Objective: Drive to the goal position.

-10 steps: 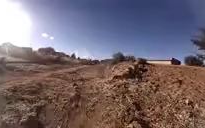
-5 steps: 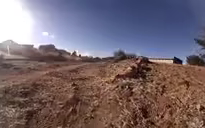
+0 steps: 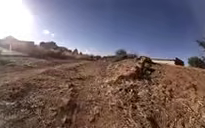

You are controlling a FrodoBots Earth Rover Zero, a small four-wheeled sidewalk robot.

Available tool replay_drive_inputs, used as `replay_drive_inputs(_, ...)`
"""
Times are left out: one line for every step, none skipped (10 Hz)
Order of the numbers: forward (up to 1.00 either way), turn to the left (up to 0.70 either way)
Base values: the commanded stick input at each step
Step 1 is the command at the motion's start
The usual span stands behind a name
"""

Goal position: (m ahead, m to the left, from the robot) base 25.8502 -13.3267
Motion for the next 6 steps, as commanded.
replay_drive_inputs(0.5,0.0)
replay_drive_inputs(0.5,0.0)
replay_drive_inputs(0.5,0.0)
replay_drive_inputs(0.5,0.0)
replay_drive_inputs(0.5,0.0)
replay_drive_inputs(0.5,0.0)
